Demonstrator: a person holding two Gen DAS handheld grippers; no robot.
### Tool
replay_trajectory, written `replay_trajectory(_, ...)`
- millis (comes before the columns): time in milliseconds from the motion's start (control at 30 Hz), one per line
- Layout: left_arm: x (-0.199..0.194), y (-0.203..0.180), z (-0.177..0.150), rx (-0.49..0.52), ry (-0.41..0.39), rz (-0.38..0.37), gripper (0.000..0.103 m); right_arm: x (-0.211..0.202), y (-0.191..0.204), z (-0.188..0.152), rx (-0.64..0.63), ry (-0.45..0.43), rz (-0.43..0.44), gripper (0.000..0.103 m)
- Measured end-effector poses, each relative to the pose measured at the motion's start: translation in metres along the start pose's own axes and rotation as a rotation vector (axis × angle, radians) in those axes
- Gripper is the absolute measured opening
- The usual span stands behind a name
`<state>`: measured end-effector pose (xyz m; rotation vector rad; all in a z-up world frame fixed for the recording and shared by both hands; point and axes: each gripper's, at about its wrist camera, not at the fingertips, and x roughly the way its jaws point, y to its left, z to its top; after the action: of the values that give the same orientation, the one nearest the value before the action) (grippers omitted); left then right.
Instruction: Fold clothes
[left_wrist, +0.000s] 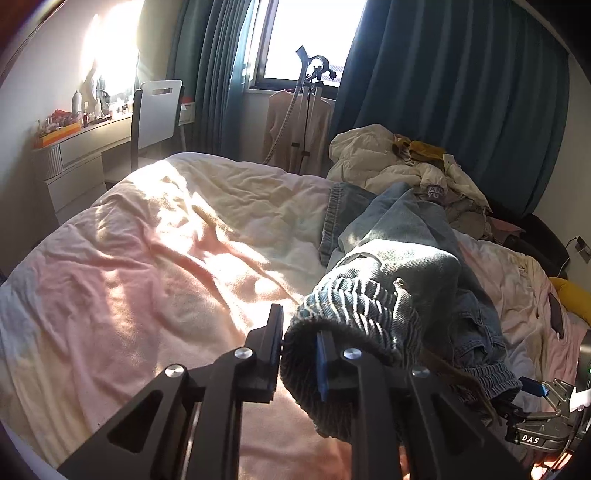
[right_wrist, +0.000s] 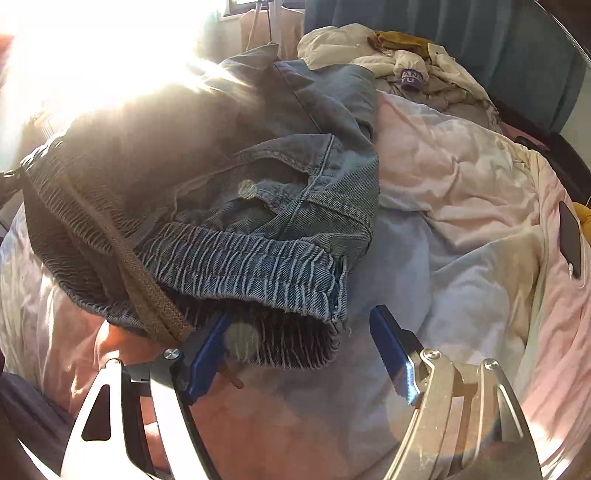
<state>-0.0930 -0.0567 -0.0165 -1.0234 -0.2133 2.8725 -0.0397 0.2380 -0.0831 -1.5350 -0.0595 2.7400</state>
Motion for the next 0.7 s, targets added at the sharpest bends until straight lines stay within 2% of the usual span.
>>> replay_trajectory(133,-0.002,0.001,-0.009,-0.01,0.019,0.035,0.025,0.0,0.008,0.004,-0.06,-0.069,-0.07,0.075)
replay_trajectory(267,-0.005,0.003,-0.019,-0.01,0.043,0.062,0.025,0.001,0.024,0.009,-0.182,-0.138,-0.145,0.063)
replay_trajectory(333,-0.007,0.003,-0.024,-0.008,0.054,0.087,0.025,-0.005,0.024,0.012,-0.201,-0.189,-0.215,0.062)
replay_trajectory(433,-0.005,0.006,-0.029,-0.013,0.081,0.101,0.025,-0.016,0.016,0.014,-0.163,-0.241,-0.232,0.063)
replay_trajectory(533,0.0,0.007,-0.03,-0.009,0.097,0.12,0.025,-0.012,0.013,0.019,-0.16,-0.206,-0.179,0.061)
replay_trajectory(633,0.005,0.008,-0.033,-0.008,0.117,0.13,0.025,-0.01,-0.006,0.021,-0.019,-0.12,0.007,0.031)
replay_trajectory(700,0.008,0.007,-0.034,0.0,0.127,0.136,0.025,-0.016,-0.029,0.025,0.11,-0.139,0.089,0.019)
